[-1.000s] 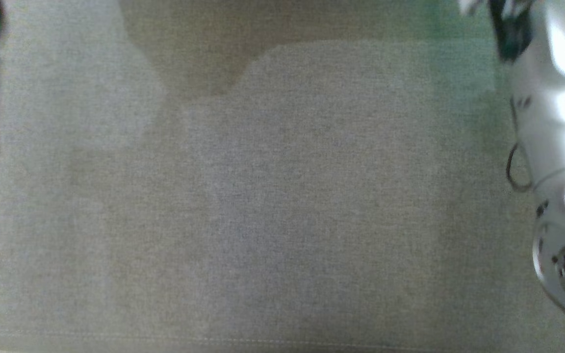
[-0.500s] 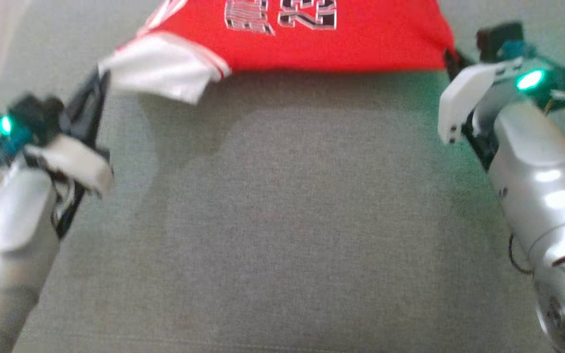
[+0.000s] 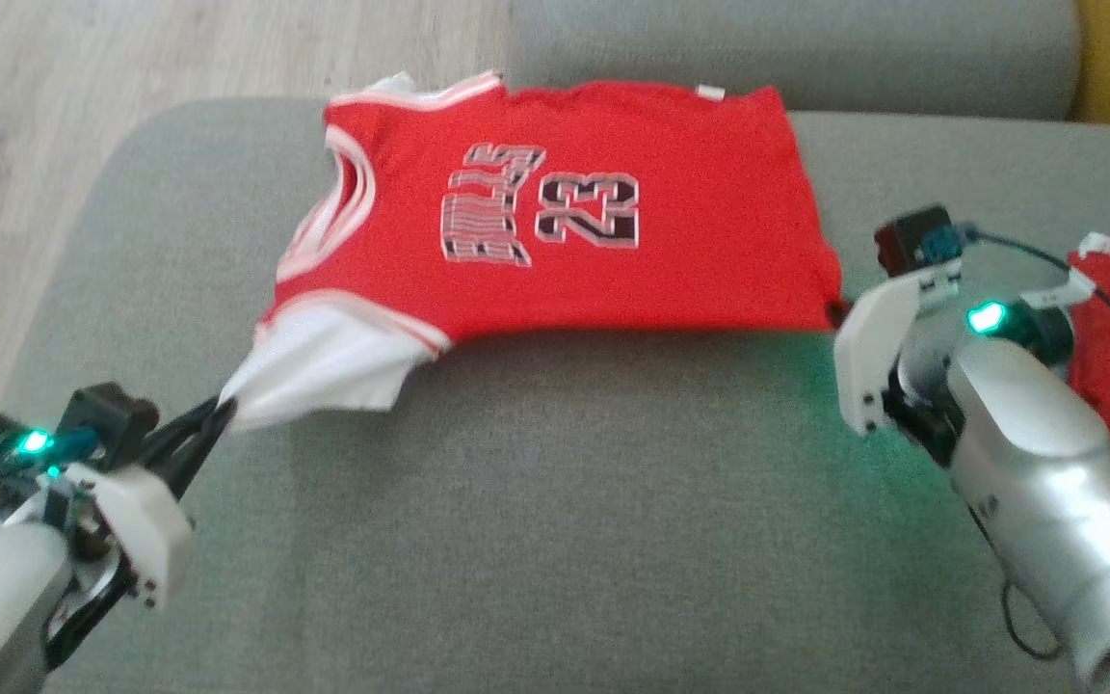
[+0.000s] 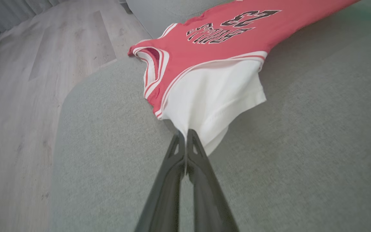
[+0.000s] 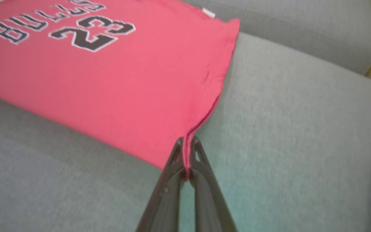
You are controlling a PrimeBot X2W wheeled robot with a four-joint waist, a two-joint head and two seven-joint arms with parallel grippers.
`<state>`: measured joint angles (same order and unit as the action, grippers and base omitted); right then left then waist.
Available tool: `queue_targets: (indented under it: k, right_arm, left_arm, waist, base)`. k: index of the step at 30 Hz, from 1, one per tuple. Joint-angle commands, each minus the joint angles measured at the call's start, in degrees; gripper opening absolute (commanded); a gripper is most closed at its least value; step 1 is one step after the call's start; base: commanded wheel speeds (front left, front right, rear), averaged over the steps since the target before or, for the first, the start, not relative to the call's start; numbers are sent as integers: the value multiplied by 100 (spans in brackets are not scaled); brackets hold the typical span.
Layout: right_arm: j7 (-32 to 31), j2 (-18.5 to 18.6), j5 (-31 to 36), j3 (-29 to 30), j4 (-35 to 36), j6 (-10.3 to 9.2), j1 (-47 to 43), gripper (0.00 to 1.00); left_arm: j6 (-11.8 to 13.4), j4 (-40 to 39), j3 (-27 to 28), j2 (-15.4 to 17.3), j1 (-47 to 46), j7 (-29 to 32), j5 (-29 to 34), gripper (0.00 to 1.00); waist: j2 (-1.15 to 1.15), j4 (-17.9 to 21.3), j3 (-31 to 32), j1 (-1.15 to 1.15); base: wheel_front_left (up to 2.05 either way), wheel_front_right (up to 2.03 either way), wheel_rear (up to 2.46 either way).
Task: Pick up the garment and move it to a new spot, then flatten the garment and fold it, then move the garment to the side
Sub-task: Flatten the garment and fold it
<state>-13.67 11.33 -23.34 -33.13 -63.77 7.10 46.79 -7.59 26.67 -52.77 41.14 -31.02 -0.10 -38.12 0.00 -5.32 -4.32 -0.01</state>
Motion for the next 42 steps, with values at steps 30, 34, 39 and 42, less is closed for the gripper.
queue_targets:
  k: [30, 34, 39, 42]
  right_arm:
    - [-1589, 1442, -2096, -650, 3054, 39, -596, 0]
    - [-1554, 1221, -1962, -506, 2846, 39, -333, 0]
    - [-1427, 977, -1673, -407, 2521, 39, 30, 0]
    - [-1352, 833, -1517, -392, 2326, 39, 205, 0]
  left_arm:
    - [418, -2114, 436, 1311, -247, 1510, -521, 0]
    - [231, -1654, 436, 1149, -746, 1586, -443, 0]
    - [79, -1064, 346, 903, -1367, 1671, -388, 0]
    - [37, -715, 224, 760, -1708, 1664, -322, 0]
  waist:
    - [0, 142, -235, 1]
    - [0, 160, -468, 1]
    - [0, 195, -702, 1]
    - [0, 237, -819, 1]
  base:
    - [0, 0, 0]
    - [0, 0, 0]
    - [0, 0, 0]
    - [0, 0, 0]
